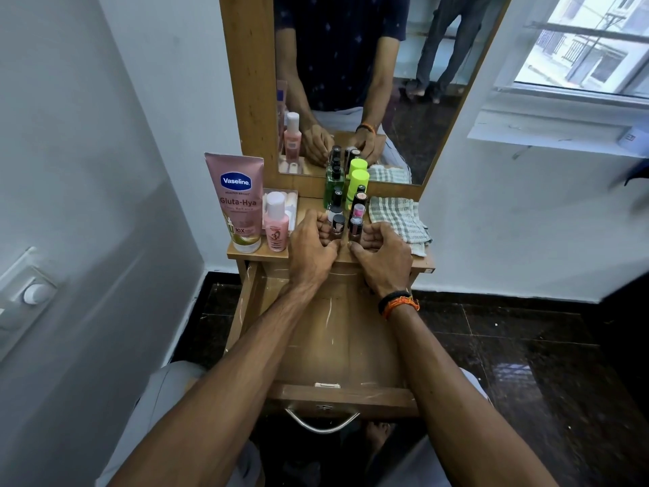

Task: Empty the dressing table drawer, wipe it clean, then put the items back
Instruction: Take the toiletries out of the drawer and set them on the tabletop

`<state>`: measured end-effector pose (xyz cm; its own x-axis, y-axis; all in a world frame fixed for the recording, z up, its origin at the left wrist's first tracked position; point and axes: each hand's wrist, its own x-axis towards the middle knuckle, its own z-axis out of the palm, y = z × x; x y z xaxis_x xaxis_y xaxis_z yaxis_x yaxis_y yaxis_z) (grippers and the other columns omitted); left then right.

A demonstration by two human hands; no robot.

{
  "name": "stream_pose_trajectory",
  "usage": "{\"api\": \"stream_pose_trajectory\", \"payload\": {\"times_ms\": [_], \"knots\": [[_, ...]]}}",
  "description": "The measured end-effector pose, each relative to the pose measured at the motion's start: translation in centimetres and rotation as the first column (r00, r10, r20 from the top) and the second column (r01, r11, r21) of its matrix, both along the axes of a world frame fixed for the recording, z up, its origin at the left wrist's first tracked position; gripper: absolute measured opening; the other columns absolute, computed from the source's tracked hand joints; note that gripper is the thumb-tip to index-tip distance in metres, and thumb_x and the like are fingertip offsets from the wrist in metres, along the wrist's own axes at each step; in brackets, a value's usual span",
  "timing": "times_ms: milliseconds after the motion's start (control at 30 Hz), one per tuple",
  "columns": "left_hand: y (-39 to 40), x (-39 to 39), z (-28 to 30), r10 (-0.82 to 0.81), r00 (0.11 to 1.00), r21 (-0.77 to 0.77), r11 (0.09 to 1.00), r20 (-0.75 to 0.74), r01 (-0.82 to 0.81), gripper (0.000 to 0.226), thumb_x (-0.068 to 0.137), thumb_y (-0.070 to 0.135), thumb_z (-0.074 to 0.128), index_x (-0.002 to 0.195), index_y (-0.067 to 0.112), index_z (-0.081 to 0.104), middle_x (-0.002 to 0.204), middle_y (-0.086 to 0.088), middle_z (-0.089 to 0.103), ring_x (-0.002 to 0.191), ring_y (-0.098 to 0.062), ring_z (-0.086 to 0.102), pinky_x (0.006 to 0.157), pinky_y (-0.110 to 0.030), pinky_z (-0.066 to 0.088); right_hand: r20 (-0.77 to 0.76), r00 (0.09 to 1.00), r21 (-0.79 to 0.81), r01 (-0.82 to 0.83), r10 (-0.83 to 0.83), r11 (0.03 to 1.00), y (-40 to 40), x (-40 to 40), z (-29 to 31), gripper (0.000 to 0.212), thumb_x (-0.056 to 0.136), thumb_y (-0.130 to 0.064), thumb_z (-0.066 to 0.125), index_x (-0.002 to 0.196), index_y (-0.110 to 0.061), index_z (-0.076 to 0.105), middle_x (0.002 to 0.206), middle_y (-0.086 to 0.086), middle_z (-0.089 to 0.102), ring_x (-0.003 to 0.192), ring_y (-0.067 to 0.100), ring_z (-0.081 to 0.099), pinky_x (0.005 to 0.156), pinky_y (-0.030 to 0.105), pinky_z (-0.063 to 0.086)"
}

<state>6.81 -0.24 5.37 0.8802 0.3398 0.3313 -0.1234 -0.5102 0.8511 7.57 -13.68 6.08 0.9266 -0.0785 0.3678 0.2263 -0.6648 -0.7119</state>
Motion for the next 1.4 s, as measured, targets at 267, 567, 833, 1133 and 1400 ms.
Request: {"api": "stream_pose_trajectory", "payload": {"times_ms": [267, 567, 833, 1133, 1400], "knots": [[-0.4, -1.9, 0.1, 0.059, 0.997, 0.048, 0.997, 0.058, -0.062, 0.029, 0.08, 0.012, 0.077, 0.099, 0.015, 0.055, 0.085, 0.001, 0.056, 0.078, -0.018, 0.057, 0.068, -0.041, 0.056, 0.065, 0.998, 0.083, -0.014, 0.009, 0.996, -1.3, -0.9, -0.4, 0.027, 0.079, -0.024, 0.084, 0.098, -0.013, 0.067, 0.09, -0.001, 0.07, 0.081, 0.012, 0.067, 0.075, 0.025, 0.058], [-2.2, -6.1, -2.8, -0.102, 0.994, 0.155, 0.983, 0.031, 0.096, 0.014, 0.084, 0.014, 0.073, 0.081, 0.016, 0.06, 0.073, 0.004, 0.06, 0.068, -0.014, 0.057, 0.059, -0.034, 0.053, 0.006, 0.976, 0.106, 0.217, -0.219, 0.97, -6.5, -4.0, -2.0, 0.005, 0.082, -0.016, 0.076, 0.086, -0.02, 0.075, 0.08, -0.007, 0.07, 0.072, 0.007, 0.062, 0.075, 0.024, 0.054], [-3.8, -5.1, -5.0, -0.198, 0.95, 0.122, 0.965, -0.242, 0.232, 0.008, 0.08, 0.022, 0.075, 0.082, 0.023, 0.067, 0.064, 0.01, 0.064, 0.06, -0.006, 0.059, 0.06, -0.029, 0.055, -0.256, 0.949, -0.067, 0.175, -0.186, 0.982, -7.6, -4.1, -4.1, 0.019, 0.085, -0.024, 0.078, 0.103, -0.017, 0.078, 0.106, 0.006, 0.069, 0.093, 0.014, 0.058, 0.085, 0.03, 0.05], [-4.7, -2.7, -5.6, -0.136, 0.92, -0.025, 0.99, -0.367, 0.136, 0.029, 0.076, 0.023, 0.08, 0.104, 0.023, 0.076, 0.079, 0.012, 0.069, 0.078, -0.01, 0.067, 0.072, -0.021, 0.052, -0.318, 0.923, -0.077, 0.203, -0.217, 0.976, -7.5, -2.5, -5.1, 0.046, 0.08, -0.035, 0.082, 0.121, -0.016, 0.072, 0.12, 0.01, 0.049, 0.117, 0.028, 0.049, 0.098, 0.036, 0.046], [-5.7, -1.4, -6.4, -0.099, 0.908, -0.124, 0.991, -0.408, 0.052, 0.028, 0.073, 0.023, 0.085, 0.099, 0.022, 0.077, 0.077, 0.009, 0.069, 0.086, -0.017, 0.069, 0.082, -0.032, 0.058, -0.374, 0.91, 0.118, 0.237, -0.178, 0.964, -7.6, -1.3, -6.3, 0.044, 0.074, -0.034, 0.086, 0.112, -0.015, 0.076, 0.127, 0.007, 0.05, 0.124, 0.026, 0.049, 0.105, 0.032, 0.044]]}}
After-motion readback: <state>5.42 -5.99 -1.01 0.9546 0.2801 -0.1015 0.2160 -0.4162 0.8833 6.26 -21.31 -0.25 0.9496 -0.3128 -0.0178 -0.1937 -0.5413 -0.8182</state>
